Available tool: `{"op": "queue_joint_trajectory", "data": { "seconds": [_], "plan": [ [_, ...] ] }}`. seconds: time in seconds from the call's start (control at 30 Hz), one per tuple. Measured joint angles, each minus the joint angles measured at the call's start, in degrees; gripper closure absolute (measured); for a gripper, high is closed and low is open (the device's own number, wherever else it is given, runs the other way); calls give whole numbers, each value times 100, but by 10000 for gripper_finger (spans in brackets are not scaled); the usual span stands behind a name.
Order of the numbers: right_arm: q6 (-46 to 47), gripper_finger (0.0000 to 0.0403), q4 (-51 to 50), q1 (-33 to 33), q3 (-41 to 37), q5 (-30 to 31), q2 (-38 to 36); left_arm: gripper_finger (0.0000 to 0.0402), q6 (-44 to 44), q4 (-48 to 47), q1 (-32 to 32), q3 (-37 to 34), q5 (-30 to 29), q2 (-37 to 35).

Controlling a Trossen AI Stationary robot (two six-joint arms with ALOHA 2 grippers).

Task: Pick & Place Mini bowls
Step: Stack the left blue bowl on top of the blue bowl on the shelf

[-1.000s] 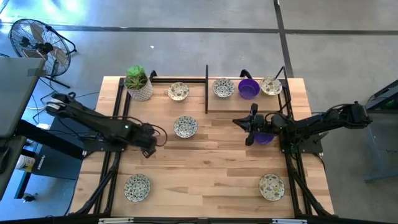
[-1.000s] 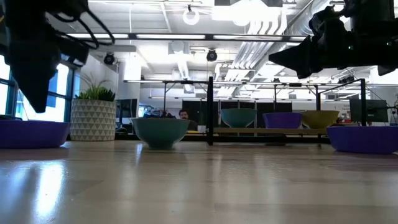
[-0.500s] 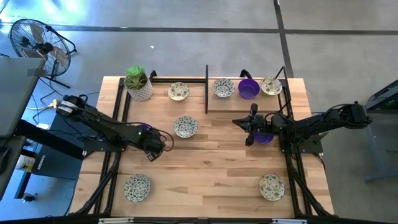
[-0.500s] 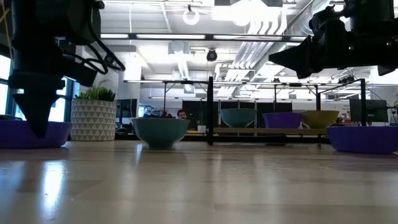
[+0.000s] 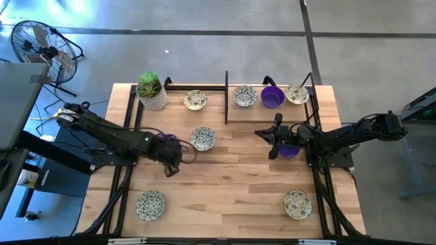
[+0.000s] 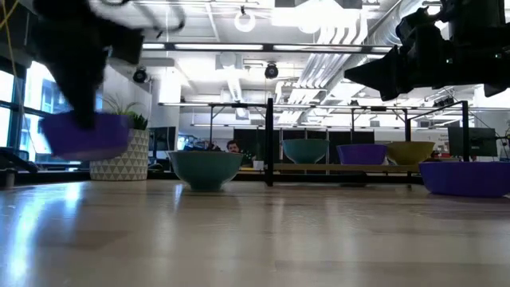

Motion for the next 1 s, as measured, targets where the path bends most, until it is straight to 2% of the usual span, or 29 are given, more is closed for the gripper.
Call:
{"op": "queue_joint_trajectory", "data": {
  "seconds": [0.13, 0.27, 0.4, 0.53, 0.77, 1.0],
  "plan": [
    [9, 403, 6, 1, 0, -2, 0, 396, 1211, 1469, 2, 103, 23, 108],
    [5, 403, 56, 0, 0, -2, 0, 399, 2343, 2885, 7, 103, 189, 503],
    [15, 403, 79, 0, 0, -2, 0, 399, 3012, 3619, 7, 273, 219, 1009],
    [53, 403, 47, 0, 0, -2, 0, 400, 3552, 3993, 79, 594, 34, 1697],
    [103, 403, 5, 0, 0, -87, 0, 400, 3944, 4051, 352, 1255, 450, 2644],
    [103, 403, -4, 2, 0, -129, 0, 400, 4206, 4005, 396, 1632, 756, 3090]
  ]
}}
